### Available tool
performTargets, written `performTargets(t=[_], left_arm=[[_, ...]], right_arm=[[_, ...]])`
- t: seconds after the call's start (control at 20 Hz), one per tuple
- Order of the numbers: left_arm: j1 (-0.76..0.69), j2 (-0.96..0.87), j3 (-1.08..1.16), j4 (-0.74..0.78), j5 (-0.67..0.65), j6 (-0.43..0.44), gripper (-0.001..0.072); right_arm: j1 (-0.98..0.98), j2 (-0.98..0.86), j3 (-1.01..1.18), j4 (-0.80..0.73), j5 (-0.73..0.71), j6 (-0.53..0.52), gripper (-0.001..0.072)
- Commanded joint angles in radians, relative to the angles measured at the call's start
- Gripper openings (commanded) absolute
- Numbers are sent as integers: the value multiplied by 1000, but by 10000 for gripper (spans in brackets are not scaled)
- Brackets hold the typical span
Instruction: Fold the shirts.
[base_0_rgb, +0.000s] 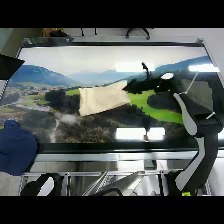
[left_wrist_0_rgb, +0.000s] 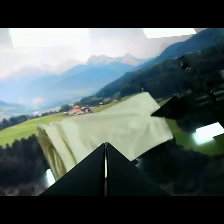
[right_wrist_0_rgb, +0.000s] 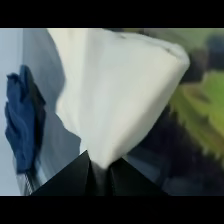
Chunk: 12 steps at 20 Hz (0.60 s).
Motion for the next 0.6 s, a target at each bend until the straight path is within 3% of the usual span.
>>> performTargets(t=[0.0,0.3,0.4,0.55], left_arm=[[1,1,0,0,0,0,15],[1,1,0,0,0,0,15],[1,1,0,0,-1,0,15],[1,1,0,0,0,-1,15]], right_arm=[[-109,89,124,112,-74,23,26],[-393,173,246,112,-318,112,26],[-492,184,246,111,-348,123,27],[-620,183,245,63,-323,223,27]])
